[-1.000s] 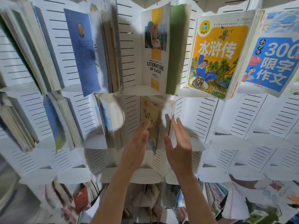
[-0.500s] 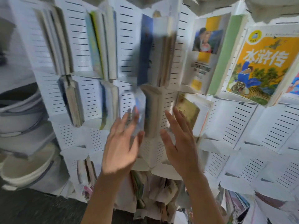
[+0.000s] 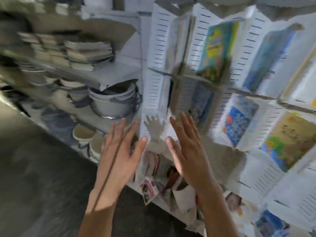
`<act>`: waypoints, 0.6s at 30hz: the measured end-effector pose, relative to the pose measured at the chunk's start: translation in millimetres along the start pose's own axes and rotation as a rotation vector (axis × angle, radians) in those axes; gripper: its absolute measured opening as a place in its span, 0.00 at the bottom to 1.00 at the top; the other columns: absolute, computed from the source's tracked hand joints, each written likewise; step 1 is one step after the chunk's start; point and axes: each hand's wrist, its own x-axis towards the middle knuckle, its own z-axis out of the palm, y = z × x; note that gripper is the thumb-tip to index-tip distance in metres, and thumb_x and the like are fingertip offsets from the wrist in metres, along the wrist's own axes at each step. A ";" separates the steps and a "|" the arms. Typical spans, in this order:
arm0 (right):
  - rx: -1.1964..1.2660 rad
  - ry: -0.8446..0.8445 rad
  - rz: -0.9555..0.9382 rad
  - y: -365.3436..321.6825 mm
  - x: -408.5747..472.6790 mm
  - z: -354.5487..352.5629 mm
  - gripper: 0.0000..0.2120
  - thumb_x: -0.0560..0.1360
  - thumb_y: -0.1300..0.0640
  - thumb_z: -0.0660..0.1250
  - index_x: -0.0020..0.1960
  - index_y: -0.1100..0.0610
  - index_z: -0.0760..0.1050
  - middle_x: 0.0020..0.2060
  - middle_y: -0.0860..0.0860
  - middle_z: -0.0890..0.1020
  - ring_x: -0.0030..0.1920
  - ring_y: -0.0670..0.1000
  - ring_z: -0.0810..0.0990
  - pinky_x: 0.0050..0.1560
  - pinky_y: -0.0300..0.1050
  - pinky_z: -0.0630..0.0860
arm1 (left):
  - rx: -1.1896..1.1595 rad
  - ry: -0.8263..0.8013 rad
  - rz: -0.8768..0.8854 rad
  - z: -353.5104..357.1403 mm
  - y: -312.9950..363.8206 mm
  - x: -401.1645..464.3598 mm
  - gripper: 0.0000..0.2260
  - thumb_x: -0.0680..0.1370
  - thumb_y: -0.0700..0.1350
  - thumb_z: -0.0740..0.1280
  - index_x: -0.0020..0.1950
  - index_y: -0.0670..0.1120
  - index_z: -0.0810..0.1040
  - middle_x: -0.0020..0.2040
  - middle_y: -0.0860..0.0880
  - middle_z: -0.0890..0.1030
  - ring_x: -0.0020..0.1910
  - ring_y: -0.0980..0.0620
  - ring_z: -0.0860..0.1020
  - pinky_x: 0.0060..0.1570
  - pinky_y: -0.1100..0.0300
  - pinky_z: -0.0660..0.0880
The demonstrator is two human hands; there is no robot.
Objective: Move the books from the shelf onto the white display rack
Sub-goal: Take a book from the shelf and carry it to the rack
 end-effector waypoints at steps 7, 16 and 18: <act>0.006 -0.129 -0.058 -88.5 16.9 89.1 0.35 0.77 0.29 0.41 0.79 0.42 0.55 0.80 0.44 0.49 0.79 0.44 0.43 0.78 0.48 0.49 | 0.060 0.085 -0.092 -73.1 -98.4 -17.8 0.36 0.76 0.73 0.43 0.78 0.57 0.65 0.80 0.52 0.57 0.81 0.51 0.50 0.78 0.47 0.52; 0.102 -0.354 -0.177 -163.2 54.0 181.2 0.31 0.78 0.32 0.42 0.79 0.40 0.53 0.80 0.39 0.46 0.78 0.40 0.40 0.78 0.47 0.46 | 0.096 0.181 -0.272 -132.2 -187.8 -27.7 0.32 0.78 0.71 0.44 0.78 0.61 0.61 0.81 0.52 0.57 0.80 0.50 0.50 0.77 0.47 0.53; 0.130 -0.384 -0.215 -176.8 67.7 206.4 0.32 0.78 0.32 0.42 0.79 0.42 0.54 0.80 0.40 0.47 0.78 0.41 0.40 0.78 0.48 0.46 | 0.089 0.201 -0.322 -142.9 -209.7 -21.1 0.34 0.76 0.72 0.43 0.78 0.60 0.61 0.81 0.52 0.56 0.80 0.50 0.49 0.77 0.47 0.52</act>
